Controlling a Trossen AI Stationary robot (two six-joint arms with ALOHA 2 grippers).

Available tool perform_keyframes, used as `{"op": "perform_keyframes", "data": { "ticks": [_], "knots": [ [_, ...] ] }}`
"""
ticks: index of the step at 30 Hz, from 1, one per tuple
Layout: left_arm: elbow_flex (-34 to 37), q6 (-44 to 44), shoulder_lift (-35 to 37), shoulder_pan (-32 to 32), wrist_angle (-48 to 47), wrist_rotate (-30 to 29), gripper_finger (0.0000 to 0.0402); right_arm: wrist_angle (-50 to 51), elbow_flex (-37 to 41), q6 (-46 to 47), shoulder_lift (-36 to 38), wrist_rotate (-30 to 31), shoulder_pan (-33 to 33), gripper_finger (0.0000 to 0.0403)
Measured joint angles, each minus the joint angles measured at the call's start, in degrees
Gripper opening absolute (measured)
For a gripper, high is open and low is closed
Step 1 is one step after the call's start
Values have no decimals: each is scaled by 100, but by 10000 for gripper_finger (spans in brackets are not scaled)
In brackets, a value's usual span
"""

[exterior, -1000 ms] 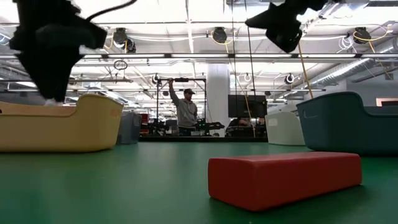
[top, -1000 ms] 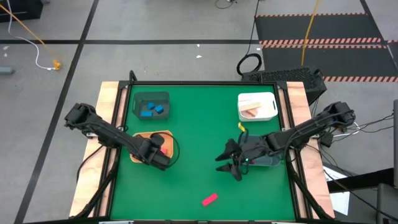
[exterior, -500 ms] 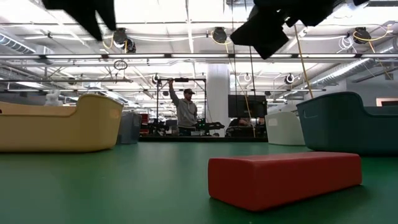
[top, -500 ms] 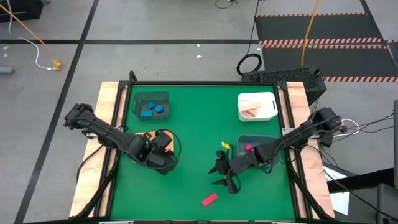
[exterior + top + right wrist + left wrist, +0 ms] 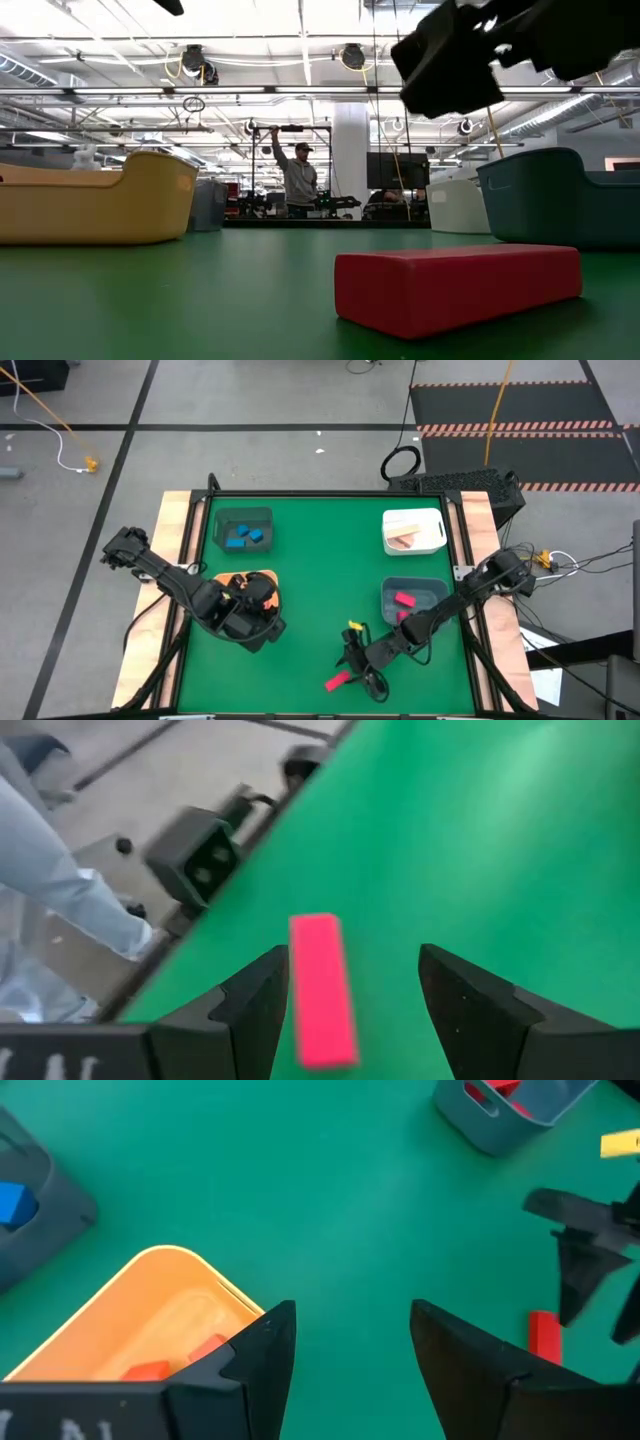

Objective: Sort & place blocks by color
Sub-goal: Put the red block into the green bin

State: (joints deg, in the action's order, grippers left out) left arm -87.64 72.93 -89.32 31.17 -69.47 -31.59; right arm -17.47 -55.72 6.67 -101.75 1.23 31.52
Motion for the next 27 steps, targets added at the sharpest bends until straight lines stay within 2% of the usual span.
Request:
{"op": "perform_keyframes", "data": {
  "ticks": [5, 15, 18, 24, 27],
  "knots": [
    [0, -223, 0, 8, 14, -4, 198, -454, 0, 326, -341, 30, 102, 215],
    [0, -740, 0, -13, 9, -186, 198, -340, 3, 539, -823, 48, 162, 215],
    [0, -893, 0, -62, 7, -197, 198, -281, 5, 207, -922, 103, 220, 215],
    [0, -1242, 0, -200, -24, -208, 198, -295, 2, -643, -997, 683, 364, 214],
    [0, -1336, 0, -268, -28, -208, 198, -306, 2, -736, -1002, 763, 388, 204]
  ]
}}
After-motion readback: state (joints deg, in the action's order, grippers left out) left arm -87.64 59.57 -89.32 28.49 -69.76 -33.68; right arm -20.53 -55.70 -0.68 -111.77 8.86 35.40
